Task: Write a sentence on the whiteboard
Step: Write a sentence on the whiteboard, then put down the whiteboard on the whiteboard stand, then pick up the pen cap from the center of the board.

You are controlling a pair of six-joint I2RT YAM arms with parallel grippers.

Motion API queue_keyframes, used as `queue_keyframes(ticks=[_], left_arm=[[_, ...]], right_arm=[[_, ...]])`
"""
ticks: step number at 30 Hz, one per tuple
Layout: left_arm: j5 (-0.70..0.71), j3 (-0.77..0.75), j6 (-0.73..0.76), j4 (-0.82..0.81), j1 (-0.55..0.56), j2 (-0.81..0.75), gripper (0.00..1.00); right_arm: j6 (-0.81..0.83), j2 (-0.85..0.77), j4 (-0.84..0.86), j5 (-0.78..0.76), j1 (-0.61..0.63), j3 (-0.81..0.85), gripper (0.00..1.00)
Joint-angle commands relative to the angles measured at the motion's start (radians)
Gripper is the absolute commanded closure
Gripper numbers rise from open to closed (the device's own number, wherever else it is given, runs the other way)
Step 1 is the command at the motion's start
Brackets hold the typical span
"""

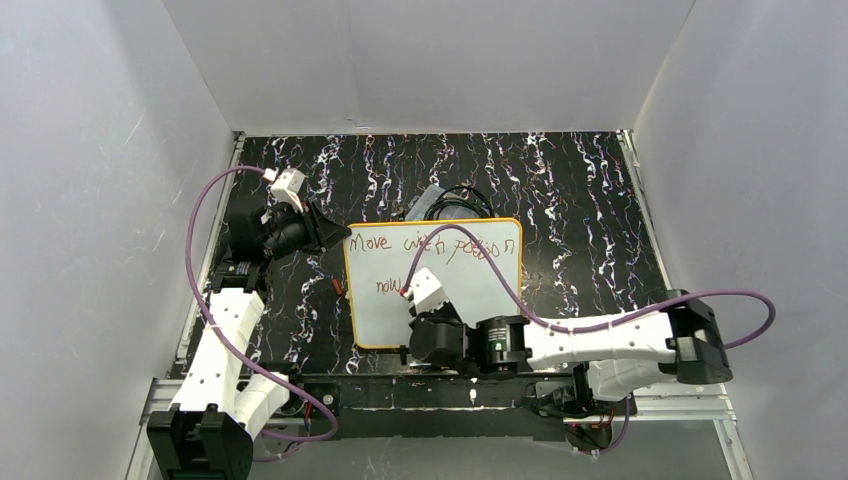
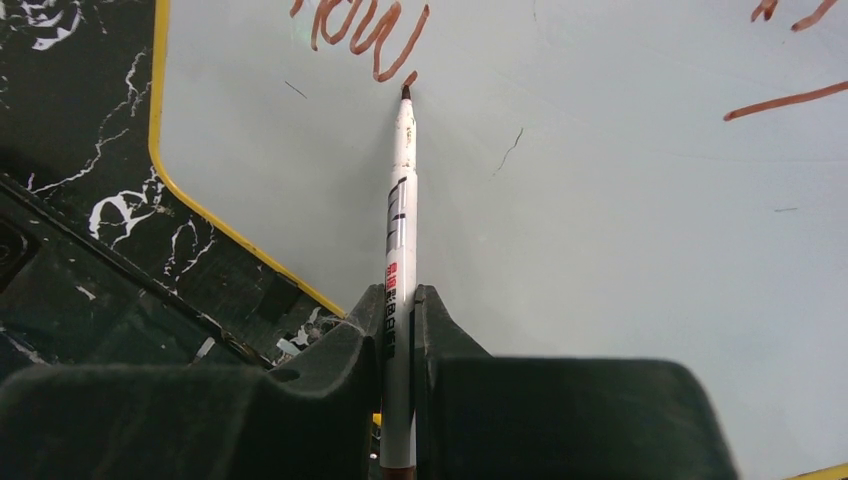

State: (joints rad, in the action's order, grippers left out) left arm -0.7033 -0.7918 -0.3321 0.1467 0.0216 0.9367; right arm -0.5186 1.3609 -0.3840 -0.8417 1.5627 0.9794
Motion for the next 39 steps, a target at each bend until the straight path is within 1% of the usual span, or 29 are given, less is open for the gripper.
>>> queue_keyframes(ticks=[1, 2, 5, 6, 8, 10, 12, 15, 19, 23, 26, 30, 34, 39], left_arm=[[-0.023, -0.019, 0.005, 0.025, 0.003, -0.013, 0.77], [-0.021, -0.02, 0.007, 0.027, 0.003, -0.013, 0.73], [-0.001, -0.024, 0.018, 0.034, 0.003, -0.028, 0.54], [0.007, -0.026, 0.02, 0.035, 0.003, -0.033, 0.47], [0.019, -0.038, 0.014, 0.047, 0.003, -0.046, 0.37], [0.027, -0.067, 0.009, 0.07, 0.003, -0.061, 0.3], [0.046, -0.104, 0.006, 0.107, 0.003, -0.076, 0.26], [0.07, -0.173, 0.006, 0.179, 0.003, -0.094, 0.23], [0.117, -0.24, 0.0, 0.264, 0.002, -0.119, 0.2], [0.298, -0.247, -0.037, 0.369, 0.001, -0.14, 0.18], [0.476, -0.173, -0.112, 0.445, 0.001, -0.148, 0.19], [0.603, -0.051, -0.172, 0.455, 0.001, -0.175, 0.21], [0.651, 0.054, -0.257, 0.43, 0.001, -0.16, 0.26], [0.636, 0.142, -0.309, 0.373, 0.005, -0.074, 0.39]], right_arm=[[0.082, -0.119, 0.147, 0.022, -0.003, -0.055, 0.99], [0.098, -0.146, 0.18, 0.023, -0.003, -0.073, 0.99], [0.143, -0.212, 0.244, 0.014, -0.004, -0.103, 0.99], [0.157, -0.224, 0.248, 0.004, -0.004, -0.101, 0.99], [0.191, -0.228, 0.227, -0.023, -0.004, -0.079, 0.99], [0.211, -0.219, 0.185, -0.07, -0.006, -0.043, 0.99], [0.252, -0.217, 0.179, -0.088, -0.012, -0.015, 0.99], [0.307, -0.229, 0.199, -0.104, -0.032, 0.014, 0.99], [0.371, -0.26, 0.239, -0.072, -0.083, 0.03, 0.99], [0.431, -0.293, 0.269, -0.032, -0.16, 0.05, 0.99], [0.474, -0.305, 0.279, 0.004, -0.238, 0.082, 0.99], [0.515, -0.316, 0.292, 0.02, -0.307, 0.12, 0.99], [0.549, -0.356, 0.332, 0.048, -0.346, 0.11, 0.99], [0.552, -0.435, 0.374, 0.083, -0.354, 0.065, 0.99]])
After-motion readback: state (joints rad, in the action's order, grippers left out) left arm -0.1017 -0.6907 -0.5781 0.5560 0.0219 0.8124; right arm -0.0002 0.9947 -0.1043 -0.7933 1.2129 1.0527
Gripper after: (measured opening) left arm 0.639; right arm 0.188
